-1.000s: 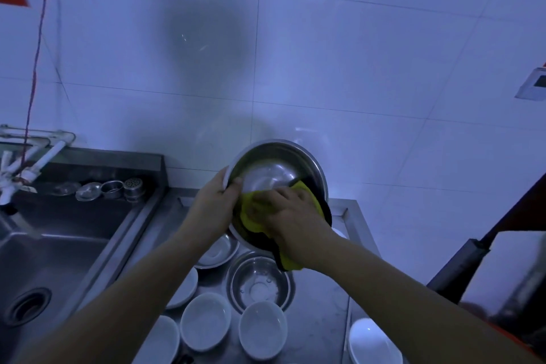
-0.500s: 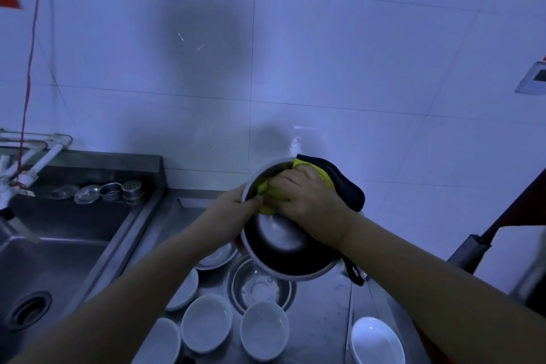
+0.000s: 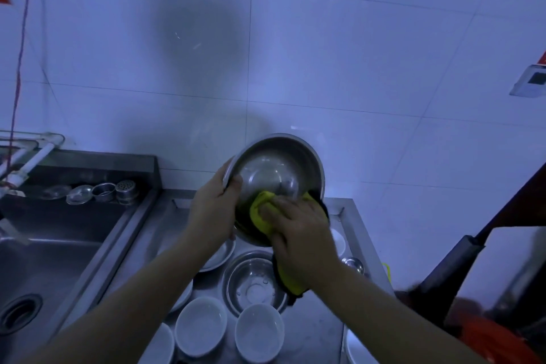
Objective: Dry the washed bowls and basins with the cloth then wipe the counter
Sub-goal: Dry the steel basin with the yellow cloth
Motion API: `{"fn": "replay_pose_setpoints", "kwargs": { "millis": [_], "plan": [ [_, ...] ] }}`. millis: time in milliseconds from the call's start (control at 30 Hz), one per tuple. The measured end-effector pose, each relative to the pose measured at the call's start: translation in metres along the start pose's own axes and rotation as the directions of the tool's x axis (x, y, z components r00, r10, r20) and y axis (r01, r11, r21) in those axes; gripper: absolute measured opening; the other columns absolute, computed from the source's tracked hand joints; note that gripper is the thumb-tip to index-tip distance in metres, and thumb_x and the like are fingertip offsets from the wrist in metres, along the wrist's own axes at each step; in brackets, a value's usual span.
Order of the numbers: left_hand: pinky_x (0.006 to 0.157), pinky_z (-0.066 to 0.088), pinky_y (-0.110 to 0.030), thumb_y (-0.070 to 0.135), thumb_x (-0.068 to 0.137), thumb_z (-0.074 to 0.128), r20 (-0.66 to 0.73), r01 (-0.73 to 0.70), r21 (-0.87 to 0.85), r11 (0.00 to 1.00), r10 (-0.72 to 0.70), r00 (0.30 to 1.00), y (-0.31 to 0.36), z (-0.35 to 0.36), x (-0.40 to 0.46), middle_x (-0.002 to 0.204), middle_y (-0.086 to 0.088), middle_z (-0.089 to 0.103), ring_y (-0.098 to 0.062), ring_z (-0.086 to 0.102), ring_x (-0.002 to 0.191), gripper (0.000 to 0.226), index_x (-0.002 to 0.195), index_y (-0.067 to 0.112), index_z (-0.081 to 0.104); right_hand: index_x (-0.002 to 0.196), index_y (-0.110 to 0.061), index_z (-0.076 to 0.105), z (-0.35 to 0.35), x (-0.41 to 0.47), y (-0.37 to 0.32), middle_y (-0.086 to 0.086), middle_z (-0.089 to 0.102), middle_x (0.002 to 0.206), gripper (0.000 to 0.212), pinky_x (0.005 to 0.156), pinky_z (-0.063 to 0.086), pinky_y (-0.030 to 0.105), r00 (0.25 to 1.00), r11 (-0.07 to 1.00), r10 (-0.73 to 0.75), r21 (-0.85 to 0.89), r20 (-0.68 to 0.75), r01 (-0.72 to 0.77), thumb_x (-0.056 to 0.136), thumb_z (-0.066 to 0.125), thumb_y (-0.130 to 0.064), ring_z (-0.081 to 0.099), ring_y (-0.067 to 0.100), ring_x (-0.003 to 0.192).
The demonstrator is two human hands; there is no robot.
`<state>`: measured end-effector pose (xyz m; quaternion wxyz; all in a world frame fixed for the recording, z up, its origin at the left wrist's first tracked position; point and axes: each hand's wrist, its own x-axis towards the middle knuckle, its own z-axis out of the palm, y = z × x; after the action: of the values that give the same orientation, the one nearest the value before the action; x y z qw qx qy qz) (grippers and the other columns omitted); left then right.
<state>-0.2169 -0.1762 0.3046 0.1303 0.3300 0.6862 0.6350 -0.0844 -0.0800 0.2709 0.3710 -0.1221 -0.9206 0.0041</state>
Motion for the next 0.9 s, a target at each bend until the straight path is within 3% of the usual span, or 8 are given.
{"fn": "replay_pose_setpoints", "kwargs": {
  "millis": [100,233,400,533,600,667,733,900],
  "plan": [
    [0.034,0.041,-0.025,0.035,0.097,0.043,-0.027,0.033,-0.055,0.998,-0.034,0.999,-0.003,0.011,-0.001,0.071,-0.001,0.065,-0.021,0.059,0.048,0.022,0.112,0.039,0.059,0.12,-0.017,0.062,0.01,0.0,-0.024,0.002,0.066,0.118,0.045,0.087,0.044,0.033,0.997,0.979,0.05,0.198,-0.053,-0.038,0.075,0.063,-0.017,0.06,0.018,0.103],
    [0.036,0.041,-0.027,0.035,0.098,0.044,0.02,0.054,-0.06,0.997,-0.053,0.998,-0.003,0.011,0.003,0.069,-0.004,0.062,-0.021,0.058,0.049,0.02,0.107,0.033,0.062,0.129,-0.019,0.055,0.014,-0.01,-0.01,0.007,0.062,0.123,0.057,0.087,0.046,0.037,0.995,0.991,-0.095,0.091,-0.013,0.096,0.074,0.068,-0.029,0.058,0.022,0.107],
    [0.082,0.052,-0.041,0.025,0.096,0.044,0.257,-0.084,0.237,0.968,0.021,0.966,-0.004,-0.003,0.024,0.1,-0.003,0.069,-0.024,0.064,0.092,0.027,0.117,0.034,0.059,0.109,-0.019,0.068,-0.001,-0.025,0.058,0.008,0.07,0.108,0.023,0.089,0.052,0.041,0.898,0.866,-0.423,-0.236,0.119,0.44,0.088,0.063,-0.026,0.065,0.026,0.103],
    [0.067,0.056,-0.045,0.026,0.093,0.052,0.337,0.013,0.312,0.95,-0.123,0.933,0.001,-0.002,0.035,0.097,-0.013,0.069,-0.031,0.067,0.081,0.017,0.101,0.038,0.059,0.087,-0.018,0.071,-0.009,-0.023,0.081,0.005,0.071,0.089,0.006,0.079,0.054,0.036,0.834,0.806,-0.55,-0.234,0.044,0.543,0.09,0.065,-0.018,0.067,0.023,0.087],
    [0.069,0.055,-0.04,0.032,0.09,0.057,0.348,-0.015,0.367,0.93,-0.123,0.929,0.0,0.001,0.04,0.108,-0.009,0.066,-0.028,0.066,0.089,0.038,0.127,0.034,0.047,0.081,-0.019,0.07,-0.012,-0.02,0.085,0.004,0.071,0.083,0.01,0.076,0.053,0.034,0.837,0.812,-0.547,-0.228,0.023,0.537,0.089,0.066,-0.017,0.067,0.021,0.081],
    [0.078,0.053,-0.04,0.045,0.084,0.061,0.296,-0.124,0.597,0.793,-0.074,0.952,-0.001,0.001,0.035,0.122,-0.002,0.058,-0.024,0.063,0.099,0.072,0.143,0.032,0.022,0.077,-0.019,0.07,-0.016,-0.019,0.09,0.003,0.07,0.078,0.011,0.07,0.053,0.033,0.865,0.841,-0.502,-0.222,0.025,0.494,0.087,0.068,-0.016,0.067,0.021,0.076],
    [0.083,0.047,-0.036,0.053,0.076,0.061,0.286,-0.354,0.77,0.53,0.21,0.935,-0.003,0.006,0.017,0.126,0.0,0.053,-0.018,0.051,0.108,0.076,0.14,0.026,0.03,0.078,-0.018,0.071,-0.022,-0.02,0.096,0.004,0.07,0.077,0.008,0.066,0.053,0.033,0.895,0.872,-0.443,-0.204,0.052,0.444,0.085,0.069,-0.018,0.067,0.022,0.073],
    [0.1,0.04,-0.039,0.042,0.072,0.07,0.639,-0.765,0.635,0.11,0.481,0.6,-0.006,0.033,-0.015,0.096,0.004,0.071,-0.021,0.06,0.109,0.029,0.094,0.024,0.072,0.082,-0.017,0.073,-0.028,-0.02,0.099,0.005,0.069,0.076,0.006,0.062,0.052,0.033,0.943,0.938,-0.326,-0.103,0.072,0.332,0.085,0.068,-0.02,0.065,0.023,0.067]
  ]
}}
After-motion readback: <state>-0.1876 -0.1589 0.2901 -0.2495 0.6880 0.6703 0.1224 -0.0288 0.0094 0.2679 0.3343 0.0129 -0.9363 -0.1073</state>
